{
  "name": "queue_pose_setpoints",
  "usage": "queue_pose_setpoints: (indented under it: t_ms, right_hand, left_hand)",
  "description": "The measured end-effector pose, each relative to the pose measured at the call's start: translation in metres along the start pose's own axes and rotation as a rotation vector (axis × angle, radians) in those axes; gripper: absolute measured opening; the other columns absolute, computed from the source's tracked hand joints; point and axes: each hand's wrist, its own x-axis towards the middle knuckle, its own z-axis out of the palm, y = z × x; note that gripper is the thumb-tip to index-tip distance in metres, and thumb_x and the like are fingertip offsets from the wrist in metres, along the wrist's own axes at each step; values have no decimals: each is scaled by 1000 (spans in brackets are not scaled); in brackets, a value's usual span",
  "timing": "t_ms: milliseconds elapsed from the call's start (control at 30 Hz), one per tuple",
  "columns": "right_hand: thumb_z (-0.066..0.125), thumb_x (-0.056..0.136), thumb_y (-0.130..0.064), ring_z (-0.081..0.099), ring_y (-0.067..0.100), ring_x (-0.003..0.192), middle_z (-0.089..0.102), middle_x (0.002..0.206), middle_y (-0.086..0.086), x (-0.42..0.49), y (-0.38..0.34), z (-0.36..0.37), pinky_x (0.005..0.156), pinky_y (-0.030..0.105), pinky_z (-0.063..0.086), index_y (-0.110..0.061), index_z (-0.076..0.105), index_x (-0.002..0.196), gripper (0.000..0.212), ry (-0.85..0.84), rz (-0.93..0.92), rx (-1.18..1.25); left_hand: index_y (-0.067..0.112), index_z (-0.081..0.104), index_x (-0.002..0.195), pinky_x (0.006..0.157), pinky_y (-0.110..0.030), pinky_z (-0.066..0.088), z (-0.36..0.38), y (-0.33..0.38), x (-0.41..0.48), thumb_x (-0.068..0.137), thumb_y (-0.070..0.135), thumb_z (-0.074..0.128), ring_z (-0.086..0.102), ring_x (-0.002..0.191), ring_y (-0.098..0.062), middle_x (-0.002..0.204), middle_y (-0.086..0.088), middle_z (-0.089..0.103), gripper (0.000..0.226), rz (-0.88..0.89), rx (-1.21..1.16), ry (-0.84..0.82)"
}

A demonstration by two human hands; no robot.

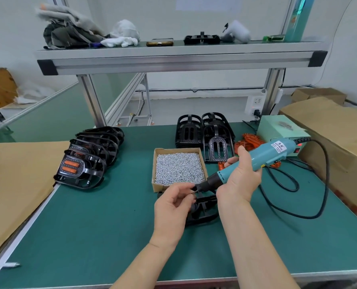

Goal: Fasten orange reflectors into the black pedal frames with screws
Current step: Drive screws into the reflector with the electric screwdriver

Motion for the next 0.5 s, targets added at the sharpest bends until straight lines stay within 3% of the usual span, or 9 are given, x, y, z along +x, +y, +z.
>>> queue_pose_setpoints:
  t_ms: [133,233,333,433,500]
  right_hand:
    - [75,85,-20,52,12,51,58,57,-2,-2,6,-2,56,26,48,-18,59,95,19,-22,-18,-25]
    - [74,85,-17,51,13,50,58,56,-3,-8,12,-3,53,22,47,-18,56,87,18,-69,-62,-57]
    - [74,86,-16,50,12,48,57,55,-4,-12,13,-2,50,20,45,-17,53,85,22,-113,-103,-71]
    - [75,86,-15,49,10,45,56,52,-5,-14,14,1,47,18,43,-16,52,83,23,-158,-177,-83]
    - [75,84,-18,50,10,46,56,51,-5,-18,16,2,48,19,43,-18,53,81,23,-189,-235,-112]
  left_hand:
    - [46,66,118,82,-34,58,-6,-4,0,84,-9,65,64,78,-12,85,7,70,65,90,187,-18]
    - [56,54,129,92,-32,54,-10,-5,-2,81,0,72,65,96,-12,98,14,70,76,123,318,-76]
    - [50,42,142,102,-23,42,-27,-11,-3,75,21,78,54,119,-11,120,21,61,81,150,470,-90]
    - [34,38,147,111,-32,33,-50,-21,-3,68,58,66,43,123,-5,128,17,52,87,139,736,-101]
    - [27,44,144,112,-35,31,-55,-25,-3,67,68,58,41,126,-8,130,13,50,88,116,816,-115]
